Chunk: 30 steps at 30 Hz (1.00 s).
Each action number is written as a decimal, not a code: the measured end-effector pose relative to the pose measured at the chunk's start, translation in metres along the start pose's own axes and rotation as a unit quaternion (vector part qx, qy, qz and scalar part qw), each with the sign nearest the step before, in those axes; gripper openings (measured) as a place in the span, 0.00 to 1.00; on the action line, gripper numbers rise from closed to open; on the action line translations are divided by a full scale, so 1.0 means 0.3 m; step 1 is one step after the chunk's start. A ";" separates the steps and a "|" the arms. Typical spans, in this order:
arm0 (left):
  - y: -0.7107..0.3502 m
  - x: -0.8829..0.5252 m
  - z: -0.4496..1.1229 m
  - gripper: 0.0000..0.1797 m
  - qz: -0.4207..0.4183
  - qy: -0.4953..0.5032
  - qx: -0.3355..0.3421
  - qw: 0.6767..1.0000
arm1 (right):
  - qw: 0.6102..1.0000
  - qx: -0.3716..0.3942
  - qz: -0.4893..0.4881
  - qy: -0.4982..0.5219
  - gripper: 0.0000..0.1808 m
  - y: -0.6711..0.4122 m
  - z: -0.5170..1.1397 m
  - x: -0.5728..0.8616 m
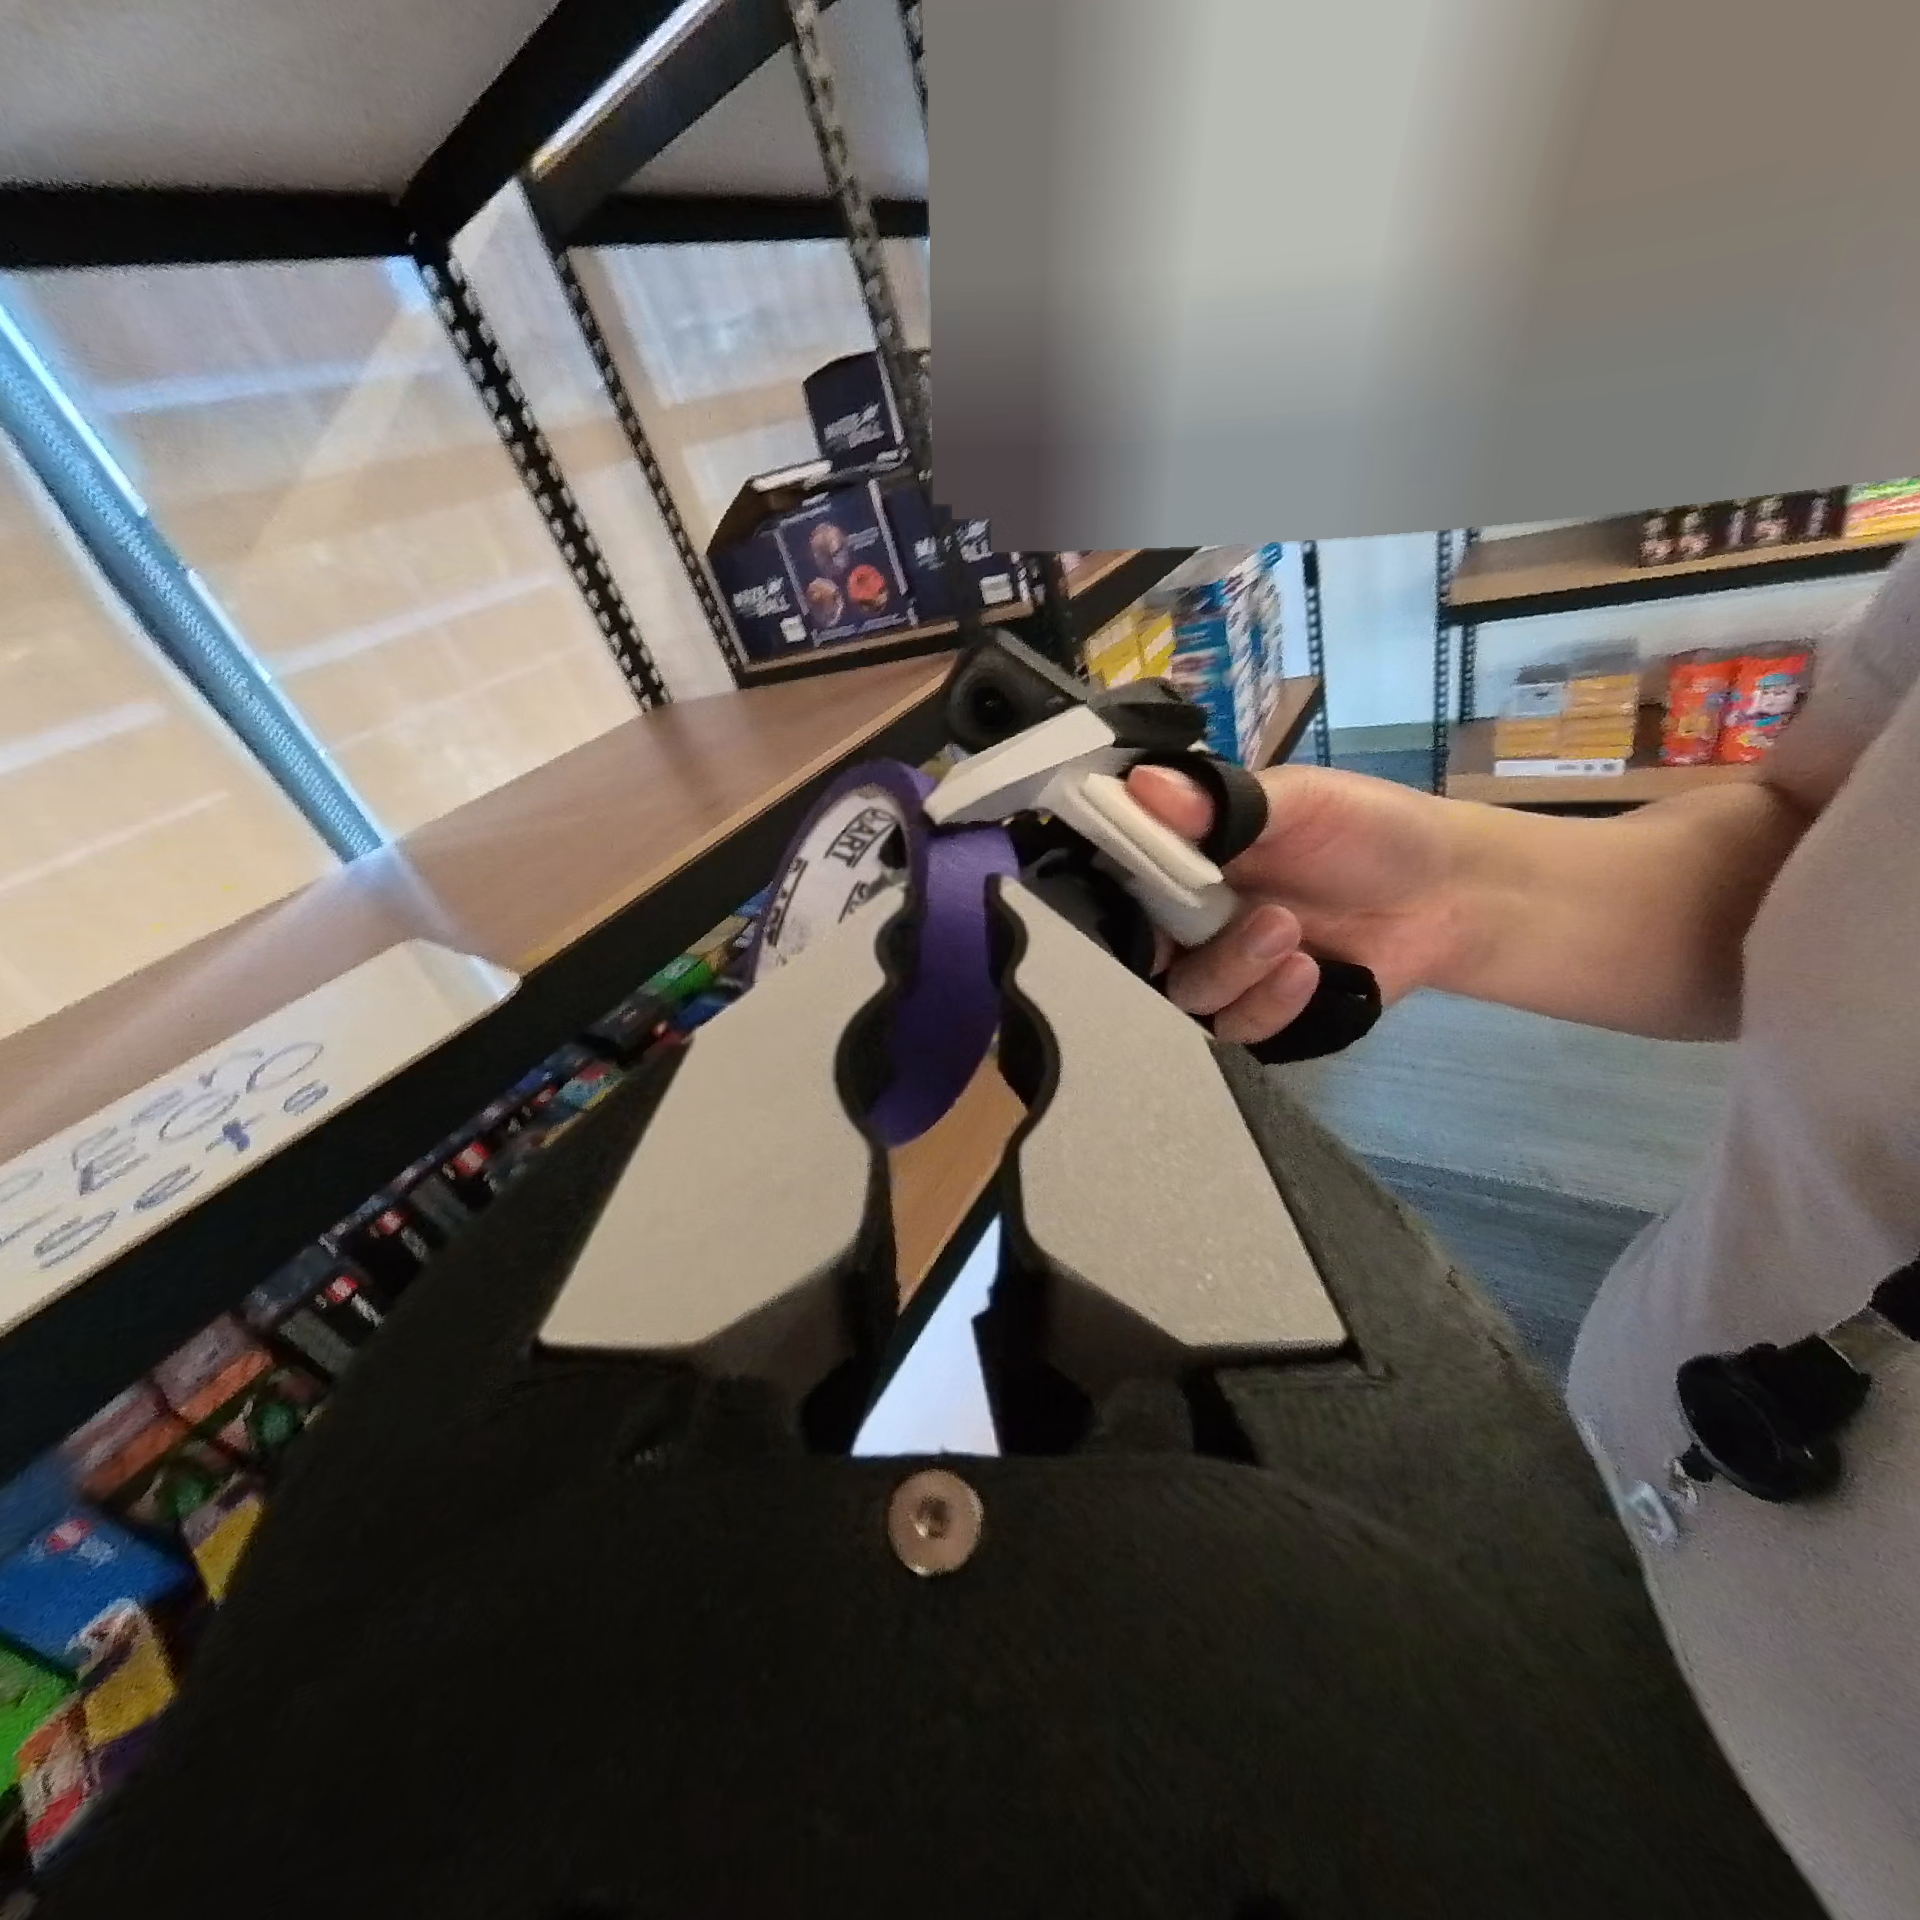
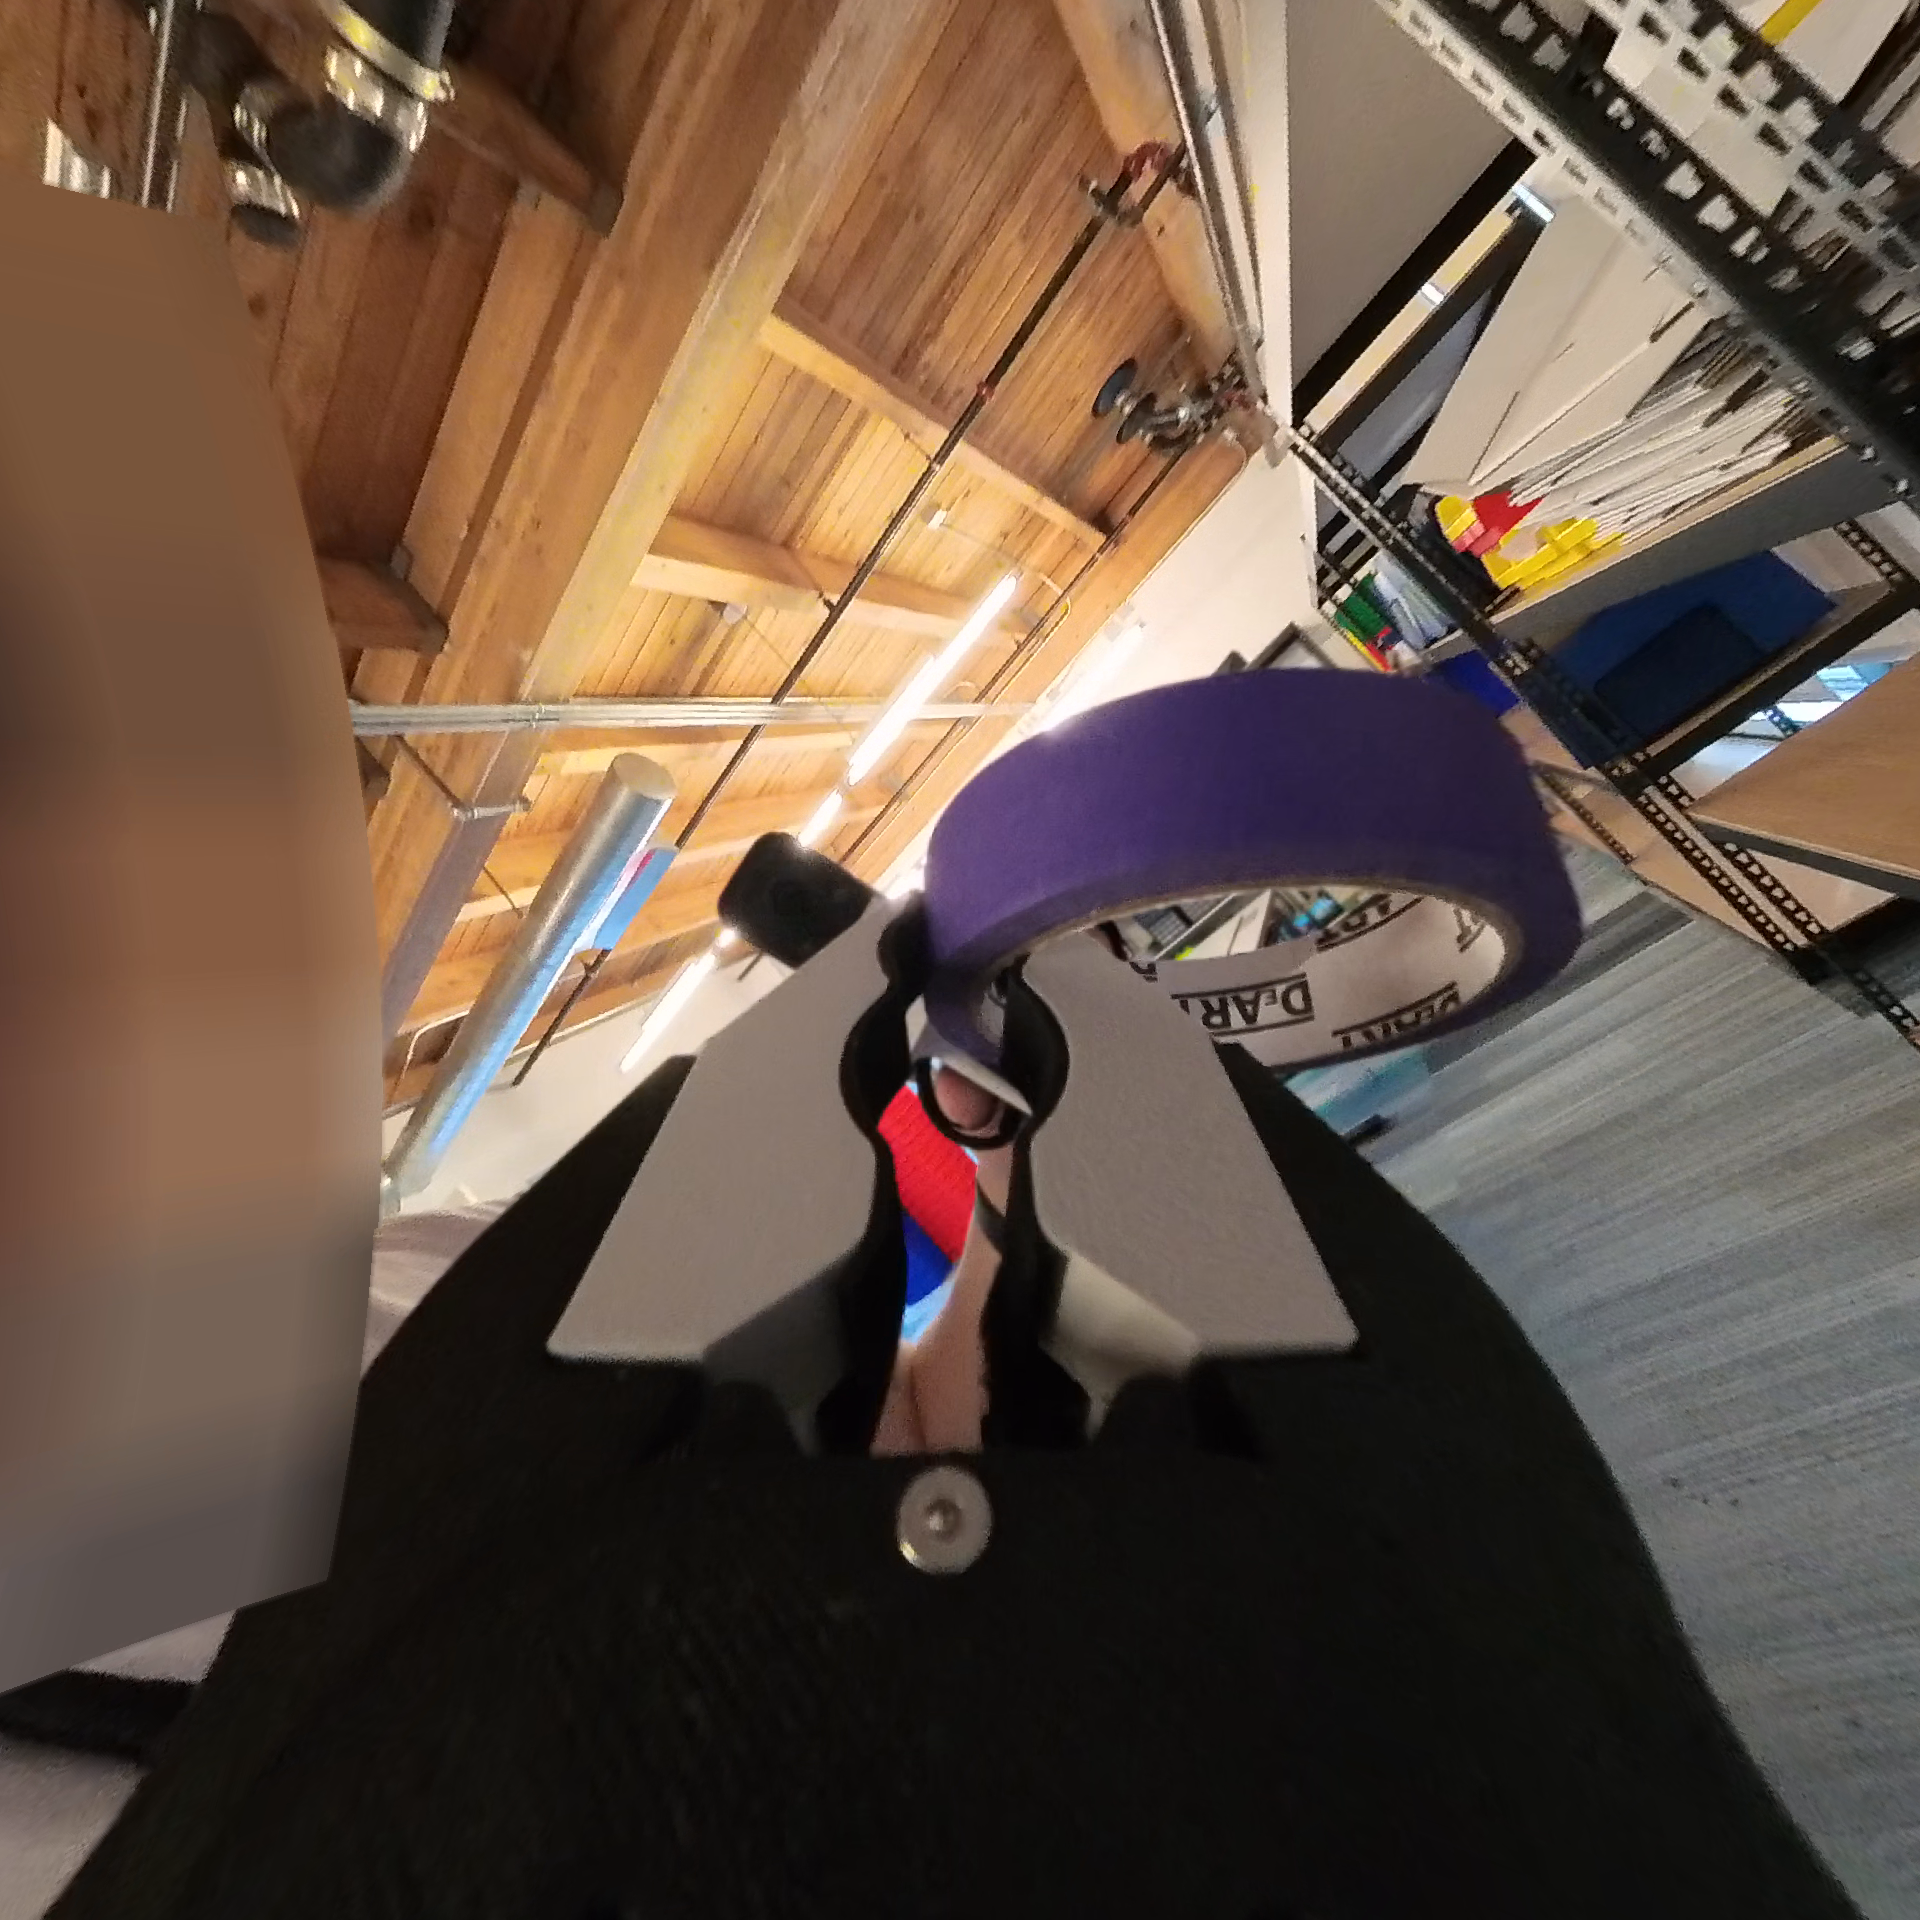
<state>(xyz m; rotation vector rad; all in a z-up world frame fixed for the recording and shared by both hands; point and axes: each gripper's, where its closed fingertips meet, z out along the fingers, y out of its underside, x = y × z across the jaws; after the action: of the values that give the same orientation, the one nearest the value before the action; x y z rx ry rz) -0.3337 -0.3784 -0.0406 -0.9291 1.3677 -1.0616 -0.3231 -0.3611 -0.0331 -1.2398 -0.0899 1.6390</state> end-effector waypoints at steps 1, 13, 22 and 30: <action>-0.009 -0.001 -0.002 0.04 0.006 0.001 0.006 1.000 | 1.000 -0.006 0.000 -0.002 0.04 0.003 0.002 -0.004; 0.018 -0.010 0.023 0.00 0.053 -0.011 -0.015 0.998 | 1.000 -0.020 0.005 0.001 0.05 0.012 0.000 0.000; 0.004 -0.015 0.017 0.00 0.102 -0.054 -0.014 0.993 | 1.000 0.001 0.021 -0.005 0.04 0.000 0.007 -0.003; -0.013 0.015 -0.009 0.00 0.102 -0.054 0.004 0.993 | 1.000 0.000 0.024 -0.012 0.04 0.003 0.023 -0.017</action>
<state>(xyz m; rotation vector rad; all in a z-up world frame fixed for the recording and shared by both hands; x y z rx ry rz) -0.3371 -0.3837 -0.0382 -0.8099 1.3360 -0.8498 -0.3290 -0.3620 -0.0271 -1.2314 -0.0749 1.6958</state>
